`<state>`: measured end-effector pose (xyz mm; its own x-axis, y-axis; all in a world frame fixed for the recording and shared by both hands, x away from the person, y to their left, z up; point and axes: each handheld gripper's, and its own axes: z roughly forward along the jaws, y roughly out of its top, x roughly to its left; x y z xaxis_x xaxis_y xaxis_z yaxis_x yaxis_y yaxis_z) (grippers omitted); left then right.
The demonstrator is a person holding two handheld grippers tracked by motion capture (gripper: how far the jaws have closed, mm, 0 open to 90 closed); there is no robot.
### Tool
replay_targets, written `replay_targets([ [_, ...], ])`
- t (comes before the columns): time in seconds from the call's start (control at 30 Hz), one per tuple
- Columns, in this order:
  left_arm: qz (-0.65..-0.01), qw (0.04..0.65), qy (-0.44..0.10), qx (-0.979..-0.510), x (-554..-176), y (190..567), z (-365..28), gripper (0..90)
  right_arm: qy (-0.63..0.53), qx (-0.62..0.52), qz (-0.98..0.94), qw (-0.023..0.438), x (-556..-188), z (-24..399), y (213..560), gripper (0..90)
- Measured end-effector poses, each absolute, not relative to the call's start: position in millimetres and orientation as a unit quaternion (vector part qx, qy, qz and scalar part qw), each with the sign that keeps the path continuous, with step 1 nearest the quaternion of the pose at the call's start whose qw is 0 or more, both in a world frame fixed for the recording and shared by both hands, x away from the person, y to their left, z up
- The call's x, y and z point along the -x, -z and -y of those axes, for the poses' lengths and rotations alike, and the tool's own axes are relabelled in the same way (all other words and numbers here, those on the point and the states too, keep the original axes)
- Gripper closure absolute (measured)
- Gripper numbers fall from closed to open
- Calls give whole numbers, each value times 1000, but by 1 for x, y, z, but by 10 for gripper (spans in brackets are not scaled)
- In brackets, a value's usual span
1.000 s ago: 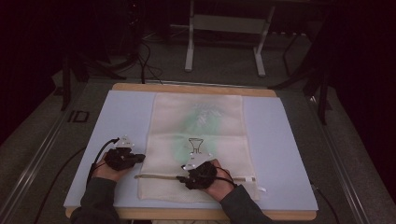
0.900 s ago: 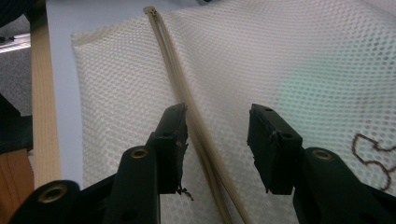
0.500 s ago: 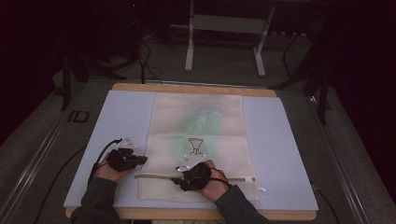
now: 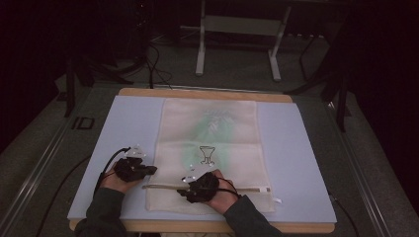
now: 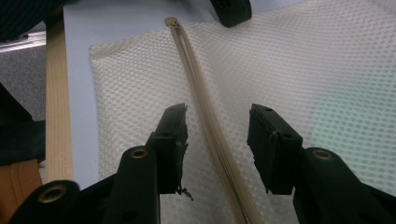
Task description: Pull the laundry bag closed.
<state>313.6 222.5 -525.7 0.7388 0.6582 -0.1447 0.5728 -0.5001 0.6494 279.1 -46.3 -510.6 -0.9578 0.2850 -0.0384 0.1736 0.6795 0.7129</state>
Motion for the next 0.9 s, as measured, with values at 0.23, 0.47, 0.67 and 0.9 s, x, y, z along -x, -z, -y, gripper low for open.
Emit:
replay_targets([
  [0.23,-357,350,-58,-864,-314,526,-223,895,-380,-117,-915,73,-279,39,511,590],
  [0.47,-359,351,-58,-863,-315,527,-223,894,-381,-111,-915,69,-280,32,514,610],
  [0.67,-360,352,-56,-862,-316,527,-223,894,-383,-103,-915,66,-280,23,515,629],
  [0.9,-361,355,-53,-860,-316,527,-224,893,-384,-93,-916,63,-282,11,518,639],
])
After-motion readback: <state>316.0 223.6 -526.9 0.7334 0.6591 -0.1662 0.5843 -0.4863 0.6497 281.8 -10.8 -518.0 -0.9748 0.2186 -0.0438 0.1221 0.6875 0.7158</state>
